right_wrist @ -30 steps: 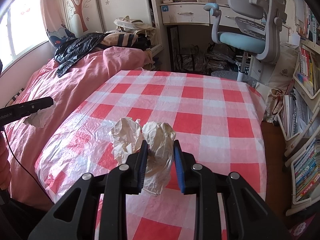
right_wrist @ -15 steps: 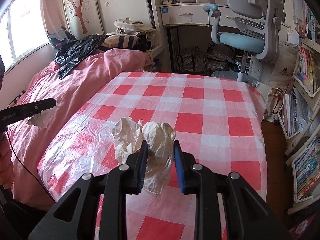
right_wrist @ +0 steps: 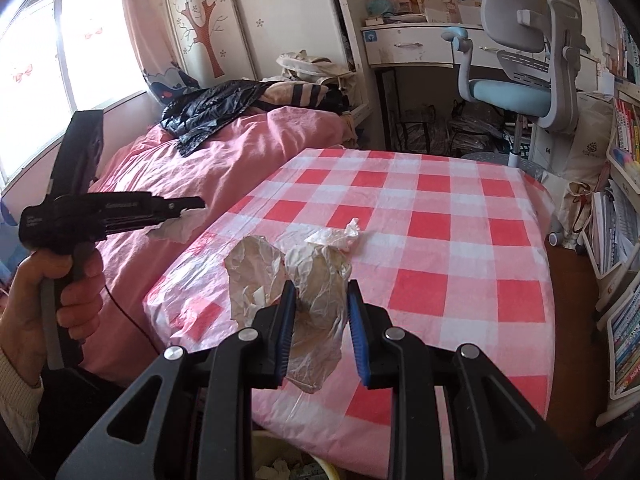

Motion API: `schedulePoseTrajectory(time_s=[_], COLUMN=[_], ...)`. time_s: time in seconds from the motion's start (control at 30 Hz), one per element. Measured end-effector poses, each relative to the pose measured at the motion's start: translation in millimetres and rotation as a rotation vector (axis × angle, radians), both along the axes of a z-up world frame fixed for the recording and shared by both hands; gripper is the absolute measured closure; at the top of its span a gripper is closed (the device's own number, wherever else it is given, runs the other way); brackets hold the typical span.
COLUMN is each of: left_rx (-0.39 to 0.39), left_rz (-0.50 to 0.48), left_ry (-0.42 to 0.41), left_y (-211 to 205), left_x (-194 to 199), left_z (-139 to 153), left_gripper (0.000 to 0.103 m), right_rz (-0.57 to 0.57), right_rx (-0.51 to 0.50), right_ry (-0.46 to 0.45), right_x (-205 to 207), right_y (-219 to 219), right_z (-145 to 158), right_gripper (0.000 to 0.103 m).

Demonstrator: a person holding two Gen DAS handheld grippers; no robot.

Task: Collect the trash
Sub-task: 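Open the right gripper over the yellow bin while the left opens after it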

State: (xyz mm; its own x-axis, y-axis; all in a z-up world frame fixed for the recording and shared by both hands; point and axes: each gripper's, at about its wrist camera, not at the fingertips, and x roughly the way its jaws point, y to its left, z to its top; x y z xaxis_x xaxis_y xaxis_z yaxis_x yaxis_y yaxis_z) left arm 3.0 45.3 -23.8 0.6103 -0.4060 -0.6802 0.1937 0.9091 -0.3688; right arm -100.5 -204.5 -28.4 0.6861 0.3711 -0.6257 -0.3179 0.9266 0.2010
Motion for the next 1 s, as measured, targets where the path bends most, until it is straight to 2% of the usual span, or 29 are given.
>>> schedulePoseTrajectory(time_s=[0.1,0.2,0.27,0.33,0.37,0.5,0.7,0.8,0.9,0.93,1.0], left_rx=[0.007,0.020,0.026,0.026,0.027,0.040,0.102,0.142,0.163,0.163,0.175], left_rz=[-0.005,-0.006,-0.004,-0.001,0.000,-0.013,-0.113,-0.178,-0.254,-0.284,-0.349], left_ry=[-0.007,-0.011,-0.008,-0.003,0.000,0.015,0.054,0.086,0.141,0.164,0.208], left_y=[1.3,4.2,7.4,10.4,11.5,8.4,-24.2,-44.2,-59.3,-63.8,-73.5], left_x=[-14.5,-30.0,-39.8,-48.0,-52.3,-69.1,-101.1,-120.9,-137.6,-141.9,-151.2], left_z=[0.5,-0.5,-1.8,-3.4,-4.4,-10.7,-31.5,-45.7,-60.8,-65.0,-72.5], left_gripper=[0.093,0.093,0.093,0.093,0.093,0.093,0.093,0.093,0.093,0.091,0.075], right_rz=[0.101,0.242,0.328,0.347,0.337,0.216,0.009,-0.072,-0.142,-0.164,-0.208], right_rx=[-0.068,-0.192,-0.235,-0.287,-0.283,-0.156,-0.023,0.028,0.094,0.126,0.164], right_ry=[0.025,0.098,0.184,0.176,0.166,0.112,0.006,-0.026,-0.041,-0.034,-0.005], right_x=[-15.0,-34.3,-40.5,-49.9,-50.8,-45.5,-23.2,-6.2,7.8,10.6,16.4], right_y=[21.3,51.1,62.8,69.6,68.1,42.9,1.3,-16.0,-31.0,-37.0,-46.9], right_z=[-6.2,-23.4,-37.3,-40.0,-37.0,-11.5,25.3,29.2,19.1,14.9,9.0], right_gripper=[0.076,0.075,0.064,0.048,0.046,0.037,0.023,0.022,0.022,0.022,0.022])
